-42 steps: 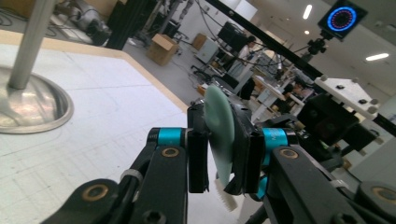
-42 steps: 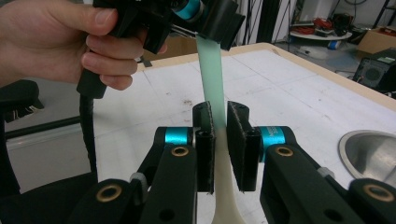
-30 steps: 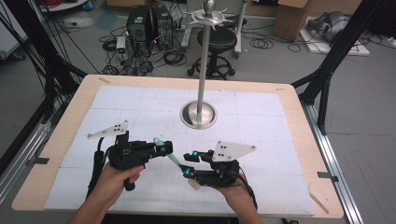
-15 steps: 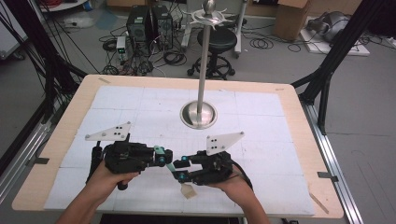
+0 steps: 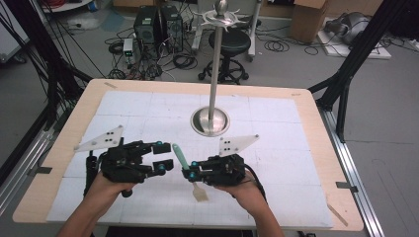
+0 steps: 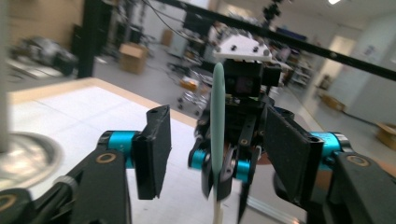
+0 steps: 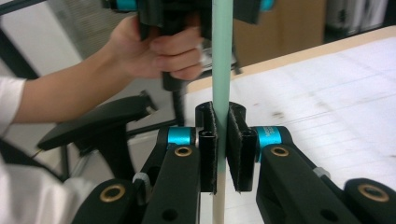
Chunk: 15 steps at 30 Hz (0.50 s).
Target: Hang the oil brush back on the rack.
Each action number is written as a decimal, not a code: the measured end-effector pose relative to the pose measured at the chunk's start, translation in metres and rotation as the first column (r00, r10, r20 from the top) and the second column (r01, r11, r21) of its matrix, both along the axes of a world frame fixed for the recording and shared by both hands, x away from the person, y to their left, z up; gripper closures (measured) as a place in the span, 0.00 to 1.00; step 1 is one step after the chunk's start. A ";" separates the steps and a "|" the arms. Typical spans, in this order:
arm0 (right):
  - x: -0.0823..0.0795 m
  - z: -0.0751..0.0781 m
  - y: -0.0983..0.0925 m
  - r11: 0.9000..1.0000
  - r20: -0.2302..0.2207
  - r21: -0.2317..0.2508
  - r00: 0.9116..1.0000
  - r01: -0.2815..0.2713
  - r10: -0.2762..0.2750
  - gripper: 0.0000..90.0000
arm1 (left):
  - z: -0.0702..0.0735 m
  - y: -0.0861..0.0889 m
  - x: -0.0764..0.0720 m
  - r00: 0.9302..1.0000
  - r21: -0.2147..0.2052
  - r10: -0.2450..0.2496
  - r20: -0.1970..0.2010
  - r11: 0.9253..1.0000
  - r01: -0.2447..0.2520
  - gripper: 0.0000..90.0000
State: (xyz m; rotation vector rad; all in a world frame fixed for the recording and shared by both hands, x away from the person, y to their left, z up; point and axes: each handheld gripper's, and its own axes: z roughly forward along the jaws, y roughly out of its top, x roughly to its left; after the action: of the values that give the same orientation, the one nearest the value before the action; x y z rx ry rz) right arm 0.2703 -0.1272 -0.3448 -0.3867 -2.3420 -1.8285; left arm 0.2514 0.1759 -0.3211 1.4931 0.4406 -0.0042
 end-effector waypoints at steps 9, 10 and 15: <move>0.024 0.017 -0.010 0.978 0.042 0.079 0.979 0.194 -0.198 0.93 | -0.041 0.050 -0.006 0.975 0.078 0.217 0.044 0.972 -0.220 0.28; 0.028 0.021 -0.011 0.974 0.053 0.083 0.975 0.209 -0.214 0.93 | -0.046 0.055 -0.006 0.969 0.087 0.244 0.034 0.965 -0.246 0.25; 0.052 0.042 -0.014 0.962 0.067 0.110 0.964 0.250 -0.258 0.93 | -0.066 0.071 -0.009 0.952 0.121 0.305 0.013 0.945 -0.304 0.18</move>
State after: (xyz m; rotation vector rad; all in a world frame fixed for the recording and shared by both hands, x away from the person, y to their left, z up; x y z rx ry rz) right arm 0.3225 -0.1415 -0.3029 -0.6386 -2.3318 -2.1034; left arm 0.2425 0.2471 -0.3876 1.5308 0.6839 0.2671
